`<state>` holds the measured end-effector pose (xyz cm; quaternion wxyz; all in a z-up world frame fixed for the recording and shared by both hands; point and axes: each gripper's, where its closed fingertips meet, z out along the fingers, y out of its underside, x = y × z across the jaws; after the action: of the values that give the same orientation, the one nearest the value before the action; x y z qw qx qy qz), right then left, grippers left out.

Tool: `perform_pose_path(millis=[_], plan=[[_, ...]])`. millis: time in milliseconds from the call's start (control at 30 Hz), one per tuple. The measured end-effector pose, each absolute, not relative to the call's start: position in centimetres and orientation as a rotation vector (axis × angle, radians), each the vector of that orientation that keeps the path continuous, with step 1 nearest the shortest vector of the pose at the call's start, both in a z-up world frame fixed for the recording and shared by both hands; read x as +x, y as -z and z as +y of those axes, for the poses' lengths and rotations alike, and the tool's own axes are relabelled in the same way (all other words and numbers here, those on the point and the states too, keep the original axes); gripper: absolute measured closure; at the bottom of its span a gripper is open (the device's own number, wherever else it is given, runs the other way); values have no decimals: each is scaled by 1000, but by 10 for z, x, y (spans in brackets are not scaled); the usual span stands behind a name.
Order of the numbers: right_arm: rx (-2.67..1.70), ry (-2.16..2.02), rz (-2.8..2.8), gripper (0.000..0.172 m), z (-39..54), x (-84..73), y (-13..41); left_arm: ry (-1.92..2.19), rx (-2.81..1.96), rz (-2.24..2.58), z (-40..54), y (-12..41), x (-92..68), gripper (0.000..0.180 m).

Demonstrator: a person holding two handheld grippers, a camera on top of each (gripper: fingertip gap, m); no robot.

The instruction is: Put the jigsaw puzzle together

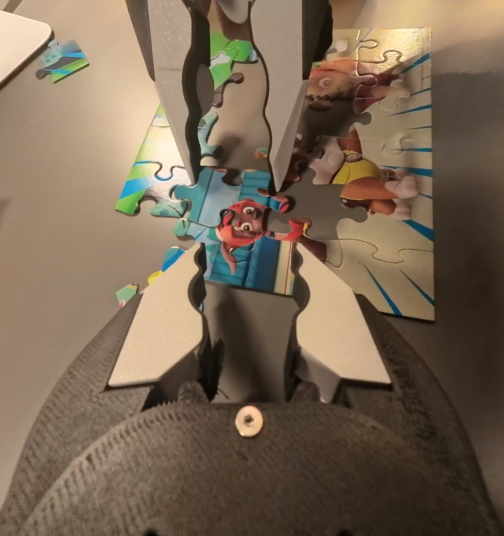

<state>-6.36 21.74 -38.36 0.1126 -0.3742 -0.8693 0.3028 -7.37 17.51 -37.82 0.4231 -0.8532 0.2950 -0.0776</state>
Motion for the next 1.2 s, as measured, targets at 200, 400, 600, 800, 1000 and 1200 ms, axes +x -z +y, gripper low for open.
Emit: perform_pose_path(millis=[200, 400, 600, 800, 1000, 1200], plan=[[-1125, -892, -2572, 112, 218, -64, 383, 195, -2136, 739, 175, 378, -74, 123], [-1132, -908, -2566, 112, 217, -63, 381, 196, -2136, 739, 175, 378, -74, 123], [-1147, -938, -2519, 112, 221, -65, 378, 202, -2138, 737, 175, 378, -74, 123], [-1135, -911, -2526, 112, 223, -66, 381, 202, -2138, 734, 175, 378, -74, 122], [-1117, -888, -2536, 110, 223, -66, 382, 198, -2136, 734, 175, 378, -74, 122], [-1191, -1019, -2476, 94, 223, -67, 371, 202, -2138, 731, 175, 378, -74, 122]])
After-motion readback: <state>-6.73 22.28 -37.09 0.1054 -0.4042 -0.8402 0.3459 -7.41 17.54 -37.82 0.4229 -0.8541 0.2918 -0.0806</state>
